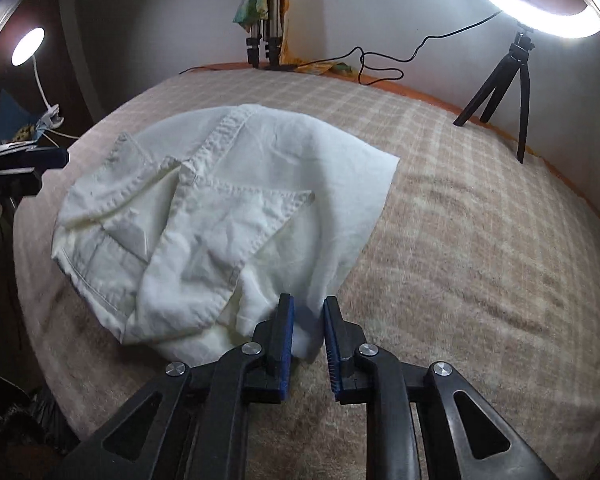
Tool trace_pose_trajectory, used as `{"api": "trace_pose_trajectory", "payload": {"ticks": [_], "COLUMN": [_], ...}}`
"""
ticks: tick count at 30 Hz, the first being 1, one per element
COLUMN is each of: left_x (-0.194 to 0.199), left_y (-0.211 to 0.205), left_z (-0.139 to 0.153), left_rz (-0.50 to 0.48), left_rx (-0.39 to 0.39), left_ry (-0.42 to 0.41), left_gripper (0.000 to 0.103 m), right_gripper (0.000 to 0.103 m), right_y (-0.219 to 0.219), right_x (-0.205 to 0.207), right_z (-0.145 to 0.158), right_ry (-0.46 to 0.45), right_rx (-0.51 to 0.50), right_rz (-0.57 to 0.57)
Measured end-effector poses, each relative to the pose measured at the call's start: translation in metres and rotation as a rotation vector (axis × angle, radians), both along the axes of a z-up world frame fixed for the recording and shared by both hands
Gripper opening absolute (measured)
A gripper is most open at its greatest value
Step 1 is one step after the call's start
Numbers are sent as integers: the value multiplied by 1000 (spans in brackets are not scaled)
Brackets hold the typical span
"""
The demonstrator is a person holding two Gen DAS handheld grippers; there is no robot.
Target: Fold small clothes
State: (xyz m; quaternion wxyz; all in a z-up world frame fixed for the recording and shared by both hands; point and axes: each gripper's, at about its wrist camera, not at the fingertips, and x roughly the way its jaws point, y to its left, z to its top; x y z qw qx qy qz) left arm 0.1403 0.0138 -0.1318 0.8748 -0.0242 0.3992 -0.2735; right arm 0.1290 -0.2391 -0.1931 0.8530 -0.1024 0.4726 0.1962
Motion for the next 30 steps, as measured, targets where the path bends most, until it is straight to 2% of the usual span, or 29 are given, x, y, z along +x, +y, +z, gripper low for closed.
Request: {"api": "trace_pose_trajectory", "payload": {"ticks": [3, 4, 5, 7, 10, 14, 17, 21, 25, 27, 28, 30], "left_x": [9, 16, 20, 31, 51, 85, 104, 119, 127, 122, 122, 124], "left_y": [17, 23, 27, 37, 42, 37, 20, 3, -8, -16, -18, -13], "left_z": [-8, -12, -14, -16, -10, -2, -5, -29, -55, -55, -54, -49], "left_rz": [51, 72, 93, 145, 182, 217, 193, 168, 161, 142, 137, 150], "left_rx": [-7, -37, -66, -125, -164, -179, -123, -39, 67, 117, 126, 87], "left_ry": [23, 47, 67, 90, 74, 33, 28, 81, 120, 68, 64, 78], "left_gripper": [44, 44, 44, 44, 44, 41, 38, 38, 41, 41, 41, 41], "right_gripper": [16, 21, 32, 36, 37, 35, 34, 35, 37, 36, 34, 32], "right_y": [-9, -13, -18, -28, -38, -26, -11, -11, -21, -16, -11, 0], "right_x": [1, 2, 3, 6, 11, 27, 45, 66, 75, 79, 81, 85], "right_z": [11, 16, 22, 33, 44, 54, 50, 33, 25, 28, 30, 37], "right_ry": [19, 20, 17, 6, -9, -52, -43, 20, 33, 13, -2, -38], "right_rx": [40, 77, 115, 185, 275, 273, 252, 248, 288, 259, 234, 205], "right_rz": [-10, -20, -37, -79, -124, -124, -119, -185, -233, -219, -202, -166]}}
